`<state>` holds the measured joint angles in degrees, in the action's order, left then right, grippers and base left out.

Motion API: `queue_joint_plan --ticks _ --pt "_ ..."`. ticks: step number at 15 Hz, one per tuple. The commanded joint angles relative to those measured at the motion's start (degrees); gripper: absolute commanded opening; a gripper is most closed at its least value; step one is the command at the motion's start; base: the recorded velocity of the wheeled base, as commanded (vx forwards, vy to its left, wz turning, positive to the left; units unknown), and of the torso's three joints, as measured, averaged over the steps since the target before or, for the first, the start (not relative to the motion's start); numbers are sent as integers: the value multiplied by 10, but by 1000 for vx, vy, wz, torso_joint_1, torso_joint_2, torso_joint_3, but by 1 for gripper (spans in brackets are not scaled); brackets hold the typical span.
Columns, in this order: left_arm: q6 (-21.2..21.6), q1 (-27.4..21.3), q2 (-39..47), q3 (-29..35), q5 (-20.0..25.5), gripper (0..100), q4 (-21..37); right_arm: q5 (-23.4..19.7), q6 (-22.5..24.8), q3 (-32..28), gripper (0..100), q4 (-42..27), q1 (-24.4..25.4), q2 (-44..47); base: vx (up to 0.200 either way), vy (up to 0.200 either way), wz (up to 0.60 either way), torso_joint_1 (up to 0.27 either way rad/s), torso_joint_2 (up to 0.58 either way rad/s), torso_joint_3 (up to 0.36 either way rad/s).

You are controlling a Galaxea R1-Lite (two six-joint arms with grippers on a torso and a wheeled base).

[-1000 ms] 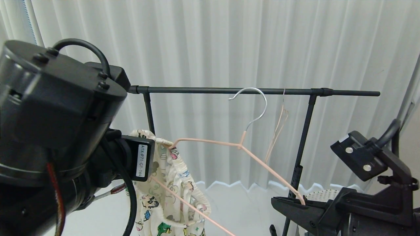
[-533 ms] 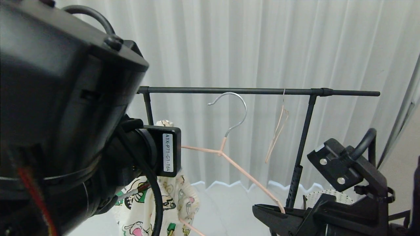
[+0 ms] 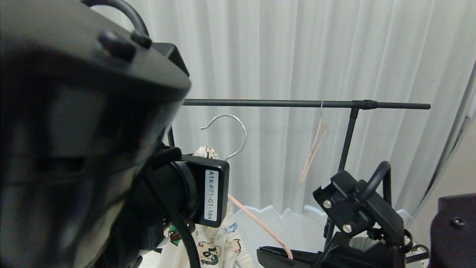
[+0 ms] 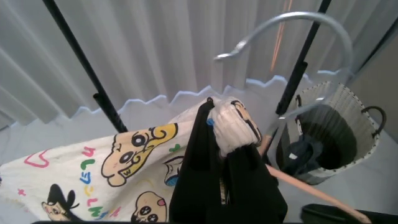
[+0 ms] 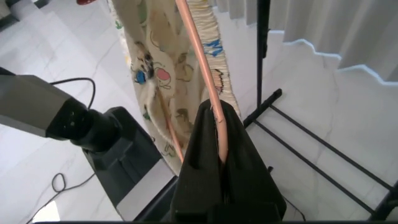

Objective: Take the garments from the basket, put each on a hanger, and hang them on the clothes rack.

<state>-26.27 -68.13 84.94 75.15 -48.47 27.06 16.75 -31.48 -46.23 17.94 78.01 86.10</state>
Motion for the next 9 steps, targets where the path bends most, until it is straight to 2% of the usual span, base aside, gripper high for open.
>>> queue_joint_plan --ticks 1,5,9 --pt "-1 -7 -4 -2 0 0 0 0 0 -7 0 3 1 18 0 0 0 0 0 0" --pt "1 -6 -23 -30 -2 0 1 3 -1 -7 0 3 -10 10 0 0 0 0 0 0" --pt "0 -6 -34 -48 -4 0 1 28 -1 -9 0 3 -30 5 0 0 0 0 0 0"
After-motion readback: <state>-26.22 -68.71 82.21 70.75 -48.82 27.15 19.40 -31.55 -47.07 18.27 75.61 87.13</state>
